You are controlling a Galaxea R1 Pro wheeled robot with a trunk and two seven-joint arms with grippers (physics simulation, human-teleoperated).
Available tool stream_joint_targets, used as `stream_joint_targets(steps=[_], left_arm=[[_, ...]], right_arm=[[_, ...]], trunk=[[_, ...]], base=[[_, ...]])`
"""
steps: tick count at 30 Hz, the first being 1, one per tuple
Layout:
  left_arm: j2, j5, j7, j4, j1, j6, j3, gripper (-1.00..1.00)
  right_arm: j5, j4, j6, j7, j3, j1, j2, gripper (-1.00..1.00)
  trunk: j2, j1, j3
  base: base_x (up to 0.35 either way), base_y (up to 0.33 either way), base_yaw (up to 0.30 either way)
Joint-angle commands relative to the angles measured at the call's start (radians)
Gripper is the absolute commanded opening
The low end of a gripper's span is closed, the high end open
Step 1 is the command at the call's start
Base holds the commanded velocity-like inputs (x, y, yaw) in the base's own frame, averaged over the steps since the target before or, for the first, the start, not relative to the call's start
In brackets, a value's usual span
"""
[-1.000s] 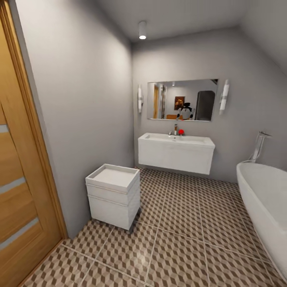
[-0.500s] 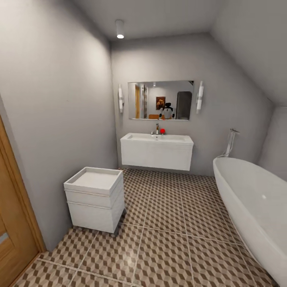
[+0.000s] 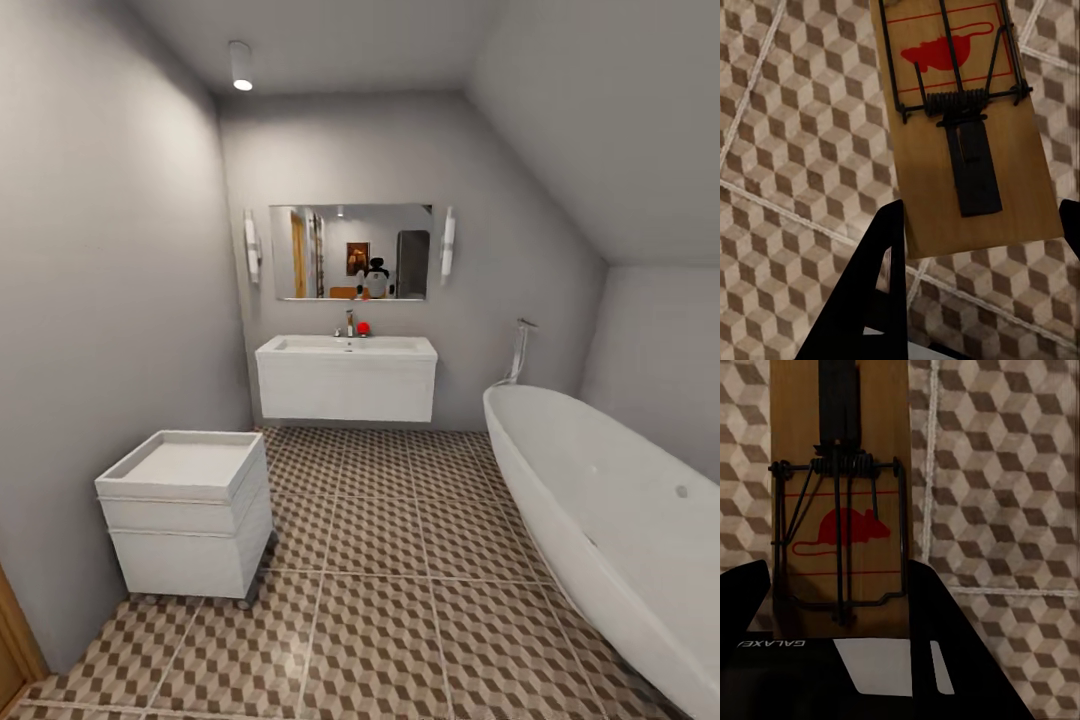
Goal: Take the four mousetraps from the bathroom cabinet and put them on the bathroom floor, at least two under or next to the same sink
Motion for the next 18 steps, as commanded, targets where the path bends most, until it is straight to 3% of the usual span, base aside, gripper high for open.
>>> stream_joint_targets(steps=[1,8,18], left_arm=[[0.0,0.0,0.003,0.0,0.0,0.0,0.004,-1.0],[0.0,0.0,0.002,-0.001,0.0,0.0,0.004,-1.0],[-0.002,-0.001,0.002,-0.001,0.0,0.0,0.004,-1.0]], right_arm=[[-0.009,0.002,0.001,-0.003,0.005,-0.001,0.001,-1.0],[-0.009,0.002,0.001,-0.004,0.005,-0.001,0.001,-1.0],[-0.008,0.002,-0.006,-0.006,0.005,-0.001,-0.003,-1.0]], trunk=[[-0.001,0.0,-0.001],[-0.001,0.0,-0.001],[-0.001,0.0,-0.001]], base=[[0.0,0.0,-0.299],[0.0,0.0,-0.251],[0.0,0.0,-0.036]])
